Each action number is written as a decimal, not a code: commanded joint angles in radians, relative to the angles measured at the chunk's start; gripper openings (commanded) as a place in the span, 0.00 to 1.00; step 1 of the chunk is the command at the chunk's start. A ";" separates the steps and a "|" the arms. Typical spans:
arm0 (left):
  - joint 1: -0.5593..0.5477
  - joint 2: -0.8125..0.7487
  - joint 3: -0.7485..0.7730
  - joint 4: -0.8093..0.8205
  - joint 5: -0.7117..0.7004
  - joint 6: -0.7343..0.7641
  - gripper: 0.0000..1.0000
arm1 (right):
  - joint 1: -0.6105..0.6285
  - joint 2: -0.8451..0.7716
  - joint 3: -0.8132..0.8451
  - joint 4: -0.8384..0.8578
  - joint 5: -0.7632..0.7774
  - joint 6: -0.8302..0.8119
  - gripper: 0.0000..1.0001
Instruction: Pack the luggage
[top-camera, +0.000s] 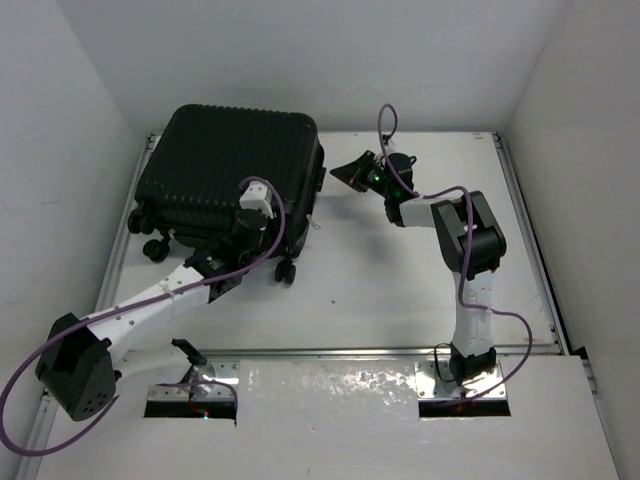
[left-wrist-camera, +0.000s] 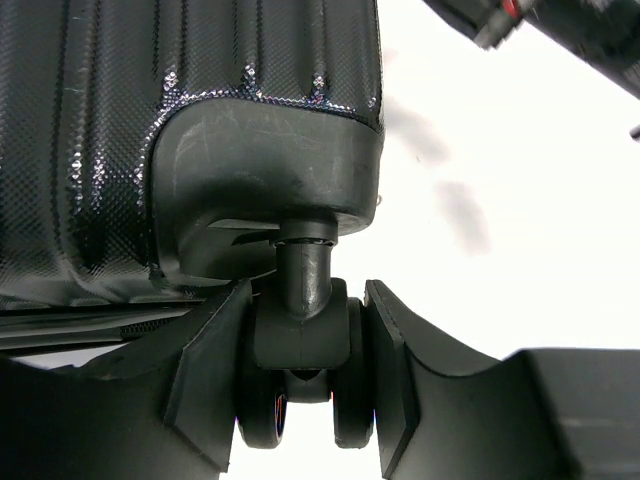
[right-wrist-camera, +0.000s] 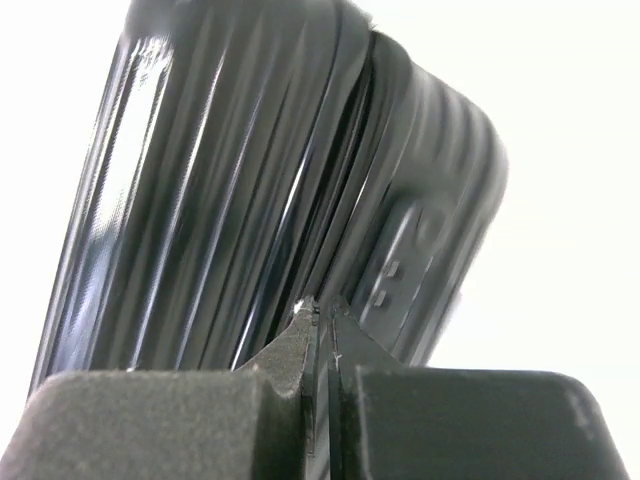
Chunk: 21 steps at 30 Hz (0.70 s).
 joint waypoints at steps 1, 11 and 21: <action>-0.057 -0.007 -0.051 -0.200 0.154 -0.038 0.00 | 0.001 0.024 0.045 0.007 0.021 -0.042 0.00; -0.057 -0.016 0.001 -0.277 0.126 0.030 0.00 | -0.002 -0.327 -0.322 0.025 -0.434 -0.492 0.59; -0.064 -0.023 0.001 -0.251 0.218 0.054 0.00 | 0.253 -0.527 -0.287 -0.736 0.050 -1.197 0.58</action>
